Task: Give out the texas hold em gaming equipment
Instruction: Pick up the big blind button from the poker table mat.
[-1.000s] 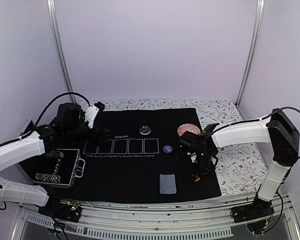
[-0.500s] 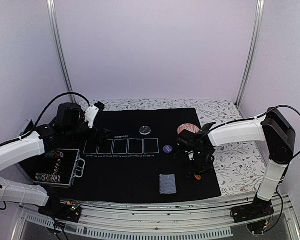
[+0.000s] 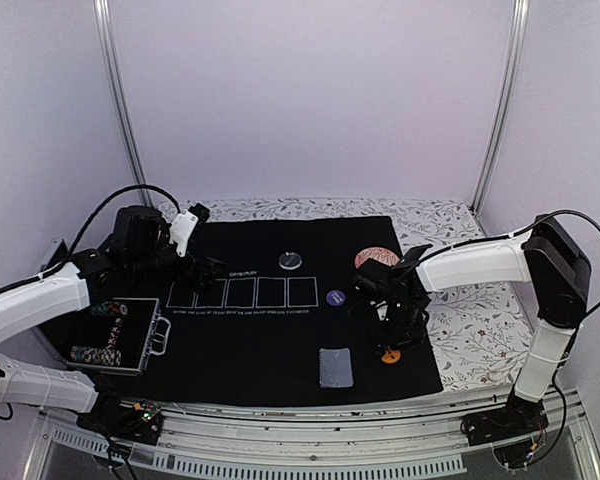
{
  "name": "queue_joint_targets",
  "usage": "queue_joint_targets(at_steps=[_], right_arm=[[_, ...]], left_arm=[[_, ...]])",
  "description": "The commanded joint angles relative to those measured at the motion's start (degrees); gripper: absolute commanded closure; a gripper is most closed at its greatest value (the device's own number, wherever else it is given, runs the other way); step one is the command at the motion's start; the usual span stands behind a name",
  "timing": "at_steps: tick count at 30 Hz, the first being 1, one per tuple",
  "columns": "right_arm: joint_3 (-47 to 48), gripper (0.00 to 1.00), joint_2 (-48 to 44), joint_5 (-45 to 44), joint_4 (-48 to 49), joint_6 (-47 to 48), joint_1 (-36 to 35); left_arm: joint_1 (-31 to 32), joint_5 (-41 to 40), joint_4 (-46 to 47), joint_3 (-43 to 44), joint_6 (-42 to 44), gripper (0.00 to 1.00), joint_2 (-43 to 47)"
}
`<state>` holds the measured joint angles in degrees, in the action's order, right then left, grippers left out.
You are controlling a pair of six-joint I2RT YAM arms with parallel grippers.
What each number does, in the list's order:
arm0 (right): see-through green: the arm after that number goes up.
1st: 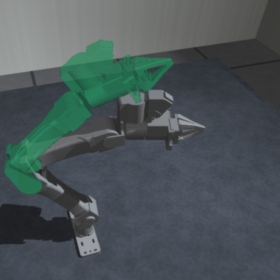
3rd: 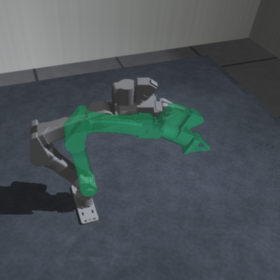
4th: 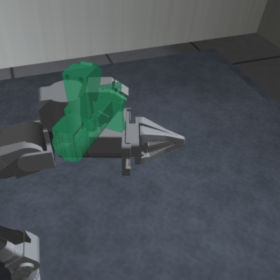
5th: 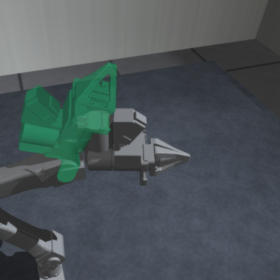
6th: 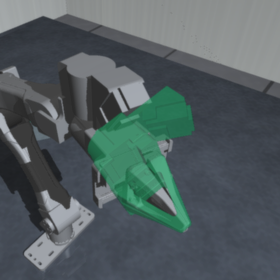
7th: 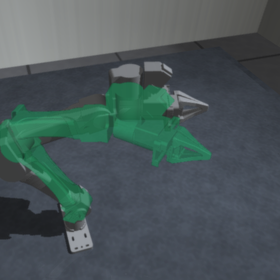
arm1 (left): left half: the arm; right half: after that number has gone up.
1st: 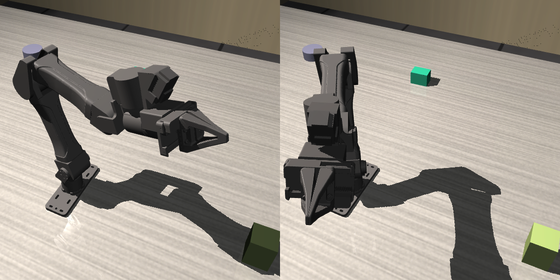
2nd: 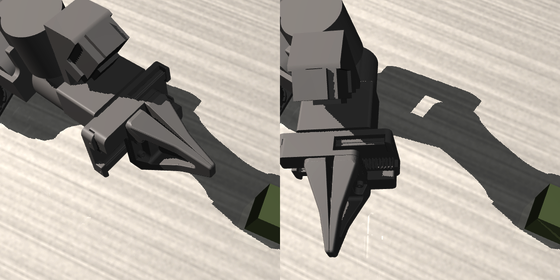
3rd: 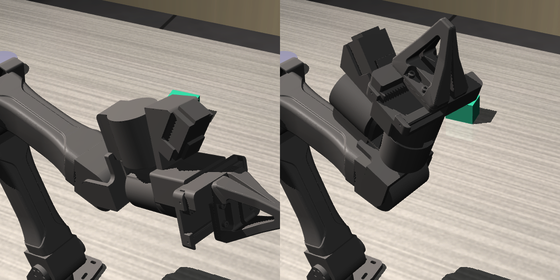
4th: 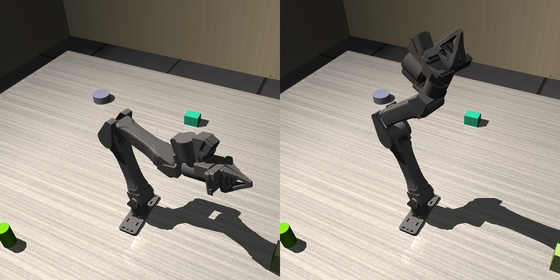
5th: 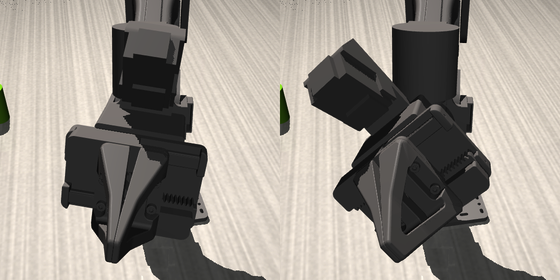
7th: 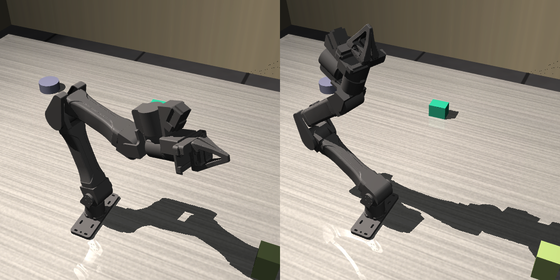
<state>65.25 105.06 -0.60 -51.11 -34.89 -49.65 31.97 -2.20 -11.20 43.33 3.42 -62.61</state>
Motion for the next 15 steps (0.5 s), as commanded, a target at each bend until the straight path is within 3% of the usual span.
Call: queue_joint_targets(at_steps=[1,15], right_arm=[[-1.0,0.47,2.6,-2.7,1.3,-0.5,0.8],[1.3,0.59,-2.4,-2.8,-2.9,-1.0,0.7]], left_arm=[[-0.6,0.1,1.1,-0.6,0.4,0.02,0.7],[-0.6,-0.1,1.1,-0.6,0.5,0.02,1.1]])
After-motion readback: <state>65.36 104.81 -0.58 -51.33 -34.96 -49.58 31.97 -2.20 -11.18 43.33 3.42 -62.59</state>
